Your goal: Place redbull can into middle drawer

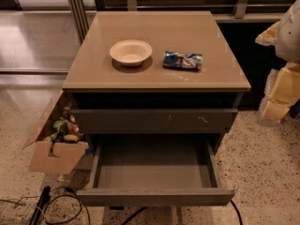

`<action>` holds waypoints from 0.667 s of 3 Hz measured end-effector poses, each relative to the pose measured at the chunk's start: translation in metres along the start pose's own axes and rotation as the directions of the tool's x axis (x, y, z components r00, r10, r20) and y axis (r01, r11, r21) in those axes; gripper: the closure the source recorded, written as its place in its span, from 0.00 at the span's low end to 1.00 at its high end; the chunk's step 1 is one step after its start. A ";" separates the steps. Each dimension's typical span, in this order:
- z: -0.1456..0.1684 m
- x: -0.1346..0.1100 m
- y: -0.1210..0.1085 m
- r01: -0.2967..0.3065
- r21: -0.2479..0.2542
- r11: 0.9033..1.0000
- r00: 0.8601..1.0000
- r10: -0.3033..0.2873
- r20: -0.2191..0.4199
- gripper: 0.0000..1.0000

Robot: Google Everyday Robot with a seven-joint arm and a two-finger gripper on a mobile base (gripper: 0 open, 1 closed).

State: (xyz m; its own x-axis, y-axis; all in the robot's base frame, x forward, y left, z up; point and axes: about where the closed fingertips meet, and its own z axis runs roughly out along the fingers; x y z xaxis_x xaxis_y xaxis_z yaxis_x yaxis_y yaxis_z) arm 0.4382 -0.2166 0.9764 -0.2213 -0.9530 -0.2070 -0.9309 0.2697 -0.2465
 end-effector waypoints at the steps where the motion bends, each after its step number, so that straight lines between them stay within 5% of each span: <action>1: 0.000 0.000 0.000 0.000 0.000 1.000 1.000 0.000 0.000 0.00; 2: 0.001 -0.007 -0.024 0.008 0.030 1.000 0.998 -0.010 0.060 0.00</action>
Offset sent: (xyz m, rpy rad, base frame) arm 0.0707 0.0002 0.0173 0.1423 -0.1190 0.0508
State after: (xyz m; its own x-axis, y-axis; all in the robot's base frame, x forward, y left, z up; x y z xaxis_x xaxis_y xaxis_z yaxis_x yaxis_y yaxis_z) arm 0.4622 -0.2158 0.9830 -0.1944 -0.9454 -0.2614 -0.9235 0.2662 -0.2761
